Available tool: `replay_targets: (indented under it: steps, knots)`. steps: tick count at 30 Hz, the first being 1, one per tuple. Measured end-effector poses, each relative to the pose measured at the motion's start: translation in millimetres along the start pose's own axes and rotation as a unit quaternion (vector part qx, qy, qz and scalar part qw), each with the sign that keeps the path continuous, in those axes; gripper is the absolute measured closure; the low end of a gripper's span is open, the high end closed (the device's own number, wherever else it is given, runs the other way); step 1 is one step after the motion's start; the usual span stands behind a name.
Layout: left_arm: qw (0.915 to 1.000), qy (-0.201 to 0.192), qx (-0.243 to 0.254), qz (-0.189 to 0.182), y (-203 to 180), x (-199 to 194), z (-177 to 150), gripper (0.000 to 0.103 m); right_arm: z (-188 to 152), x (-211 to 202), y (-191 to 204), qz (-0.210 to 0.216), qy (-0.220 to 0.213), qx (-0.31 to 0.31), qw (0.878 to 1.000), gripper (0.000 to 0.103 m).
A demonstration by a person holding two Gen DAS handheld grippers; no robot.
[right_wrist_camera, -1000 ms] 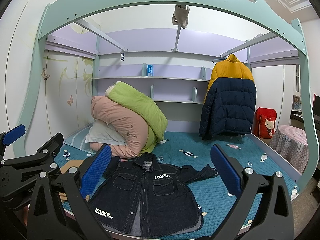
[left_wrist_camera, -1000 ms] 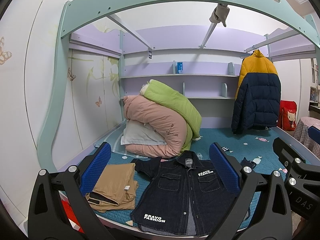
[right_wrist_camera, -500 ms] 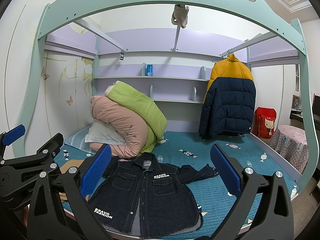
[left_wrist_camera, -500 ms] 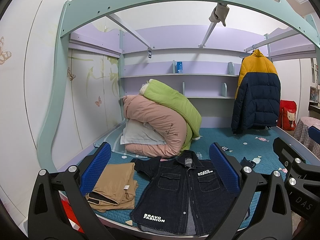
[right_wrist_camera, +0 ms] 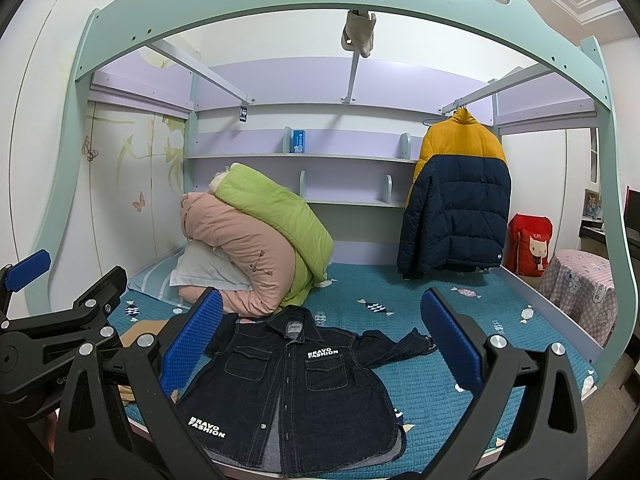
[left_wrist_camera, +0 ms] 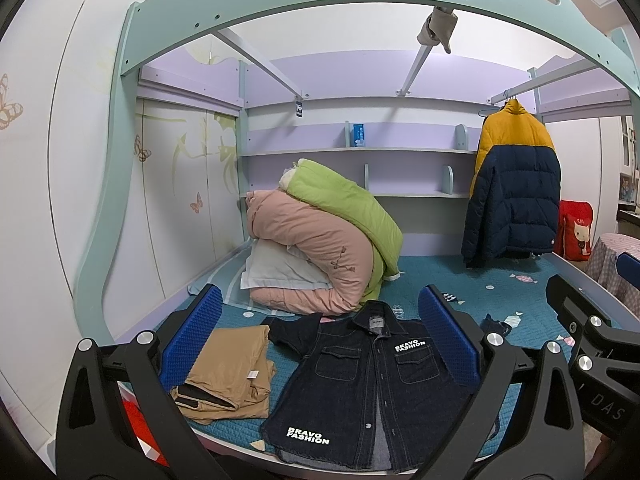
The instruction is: Fold large clothes
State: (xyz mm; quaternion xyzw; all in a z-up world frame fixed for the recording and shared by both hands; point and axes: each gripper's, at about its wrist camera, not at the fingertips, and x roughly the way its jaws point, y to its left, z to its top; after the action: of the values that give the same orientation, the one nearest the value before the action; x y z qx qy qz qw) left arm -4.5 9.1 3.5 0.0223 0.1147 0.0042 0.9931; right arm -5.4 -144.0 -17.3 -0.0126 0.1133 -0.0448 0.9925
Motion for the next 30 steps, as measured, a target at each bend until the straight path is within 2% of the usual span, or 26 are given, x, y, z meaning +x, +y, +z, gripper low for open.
replay_targets:
  steps: [19,30]
  knots:
    - [1.0,0.004,0.001,0.001,4.2,0.3,-4.2,0.004,-5.0,1.6,-4.6,0.001,0.003,0.001,1.0,0.007]
    - [0.9995,0.029,0.008,0.001,0.9,30.8,-15.6,0.004,-10.5,38.6,-4.7,0.002,0.029,0.006,1.0,0.007]
